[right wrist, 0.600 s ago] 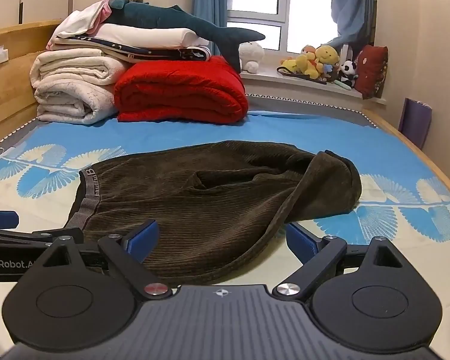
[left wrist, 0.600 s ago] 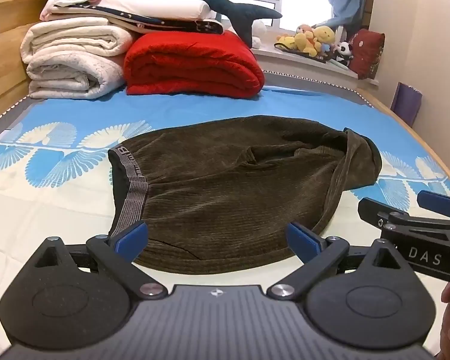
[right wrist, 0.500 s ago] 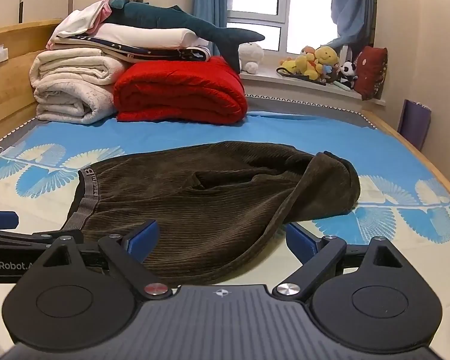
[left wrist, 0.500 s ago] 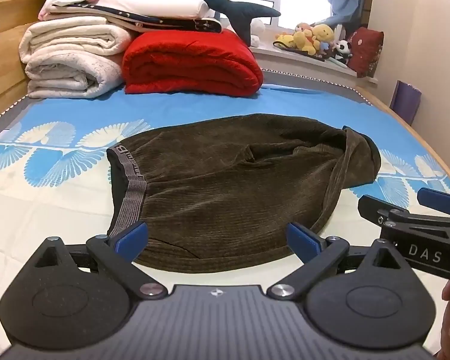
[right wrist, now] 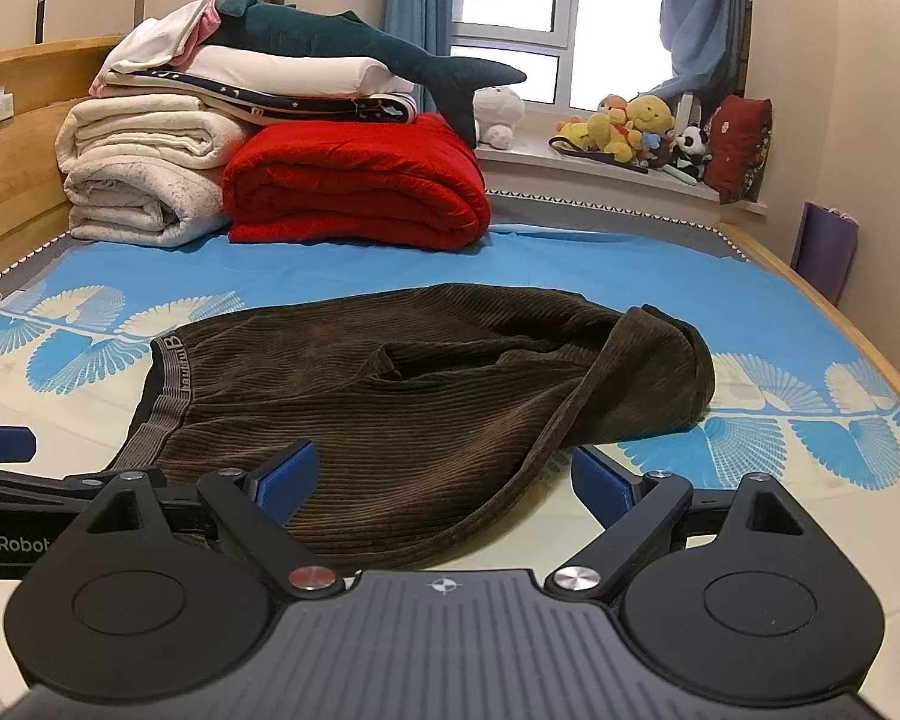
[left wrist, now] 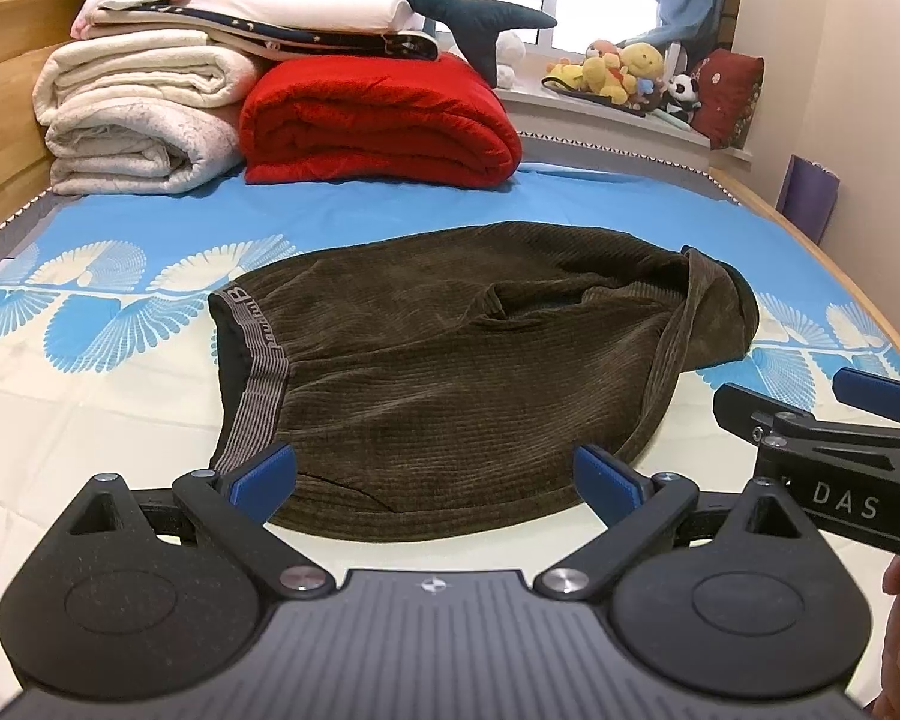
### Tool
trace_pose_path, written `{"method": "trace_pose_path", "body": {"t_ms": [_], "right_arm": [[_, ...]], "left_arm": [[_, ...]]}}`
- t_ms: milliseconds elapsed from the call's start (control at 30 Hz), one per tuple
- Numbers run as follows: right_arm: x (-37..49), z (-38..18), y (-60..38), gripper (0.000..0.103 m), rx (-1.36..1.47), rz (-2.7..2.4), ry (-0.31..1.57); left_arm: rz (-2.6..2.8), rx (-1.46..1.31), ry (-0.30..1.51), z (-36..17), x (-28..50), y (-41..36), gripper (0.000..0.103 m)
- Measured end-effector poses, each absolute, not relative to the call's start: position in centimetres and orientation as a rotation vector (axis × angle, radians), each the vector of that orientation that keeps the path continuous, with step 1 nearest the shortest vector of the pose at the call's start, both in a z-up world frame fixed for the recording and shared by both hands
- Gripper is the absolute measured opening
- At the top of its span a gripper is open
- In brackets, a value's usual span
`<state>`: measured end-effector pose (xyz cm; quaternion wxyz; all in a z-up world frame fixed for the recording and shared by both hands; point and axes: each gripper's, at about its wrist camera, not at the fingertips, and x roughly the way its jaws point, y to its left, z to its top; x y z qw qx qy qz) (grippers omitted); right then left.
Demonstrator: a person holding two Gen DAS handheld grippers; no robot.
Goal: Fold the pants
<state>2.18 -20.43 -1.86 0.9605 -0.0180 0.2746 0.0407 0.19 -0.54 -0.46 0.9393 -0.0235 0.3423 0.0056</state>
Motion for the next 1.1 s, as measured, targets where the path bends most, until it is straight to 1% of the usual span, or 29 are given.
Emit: {"method": "trace_pose_path", "body": {"t_ms": [267, 533, 1000, 1100], "right_arm": [[2.12, -1.96, -19.96, 0.092, -0.037, 0.079, 0.545], [2.07, -1.98, -20.23, 0.092, -0.031, 0.081, 0.517], [2.20, -1.97, -20.28, 0.089, -0.033, 0.083, 0.547], [2.28, -2.03, -20.20, 0.086, -0.035, 0.081, 0.558]], "left_arm": [[0.010, -0.046, 0.705, -0.62, 0.26, -0.55, 0.100], [0.033, 0.018, 0.714, -0.61, 0.43, -0.69, 0.100], [0.017, -0.022, 0.718, -0.58, 0.53, -0.44, 0.100], [0.018, -0.025, 0.721, -0.49, 0.54, -0.37, 0.100]]}}
